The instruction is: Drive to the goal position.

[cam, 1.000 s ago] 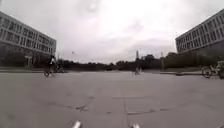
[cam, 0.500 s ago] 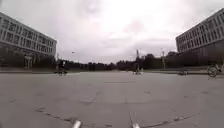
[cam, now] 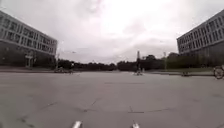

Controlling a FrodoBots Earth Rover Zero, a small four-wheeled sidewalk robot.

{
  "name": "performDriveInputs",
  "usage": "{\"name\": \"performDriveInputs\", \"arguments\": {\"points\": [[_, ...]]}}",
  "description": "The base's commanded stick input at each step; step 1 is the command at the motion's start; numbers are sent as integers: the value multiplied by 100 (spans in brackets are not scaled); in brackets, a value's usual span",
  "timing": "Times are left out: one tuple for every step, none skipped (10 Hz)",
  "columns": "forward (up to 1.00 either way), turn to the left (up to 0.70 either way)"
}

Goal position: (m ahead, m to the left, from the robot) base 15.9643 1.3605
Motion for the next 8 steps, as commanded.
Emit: {"name": "performDriveInputs", "arguments": {"points": [[70, 0], [70, 0], [70, 0], [70, 0], [70, 0], [70, 0], [70, 0], [70, 0]]}}
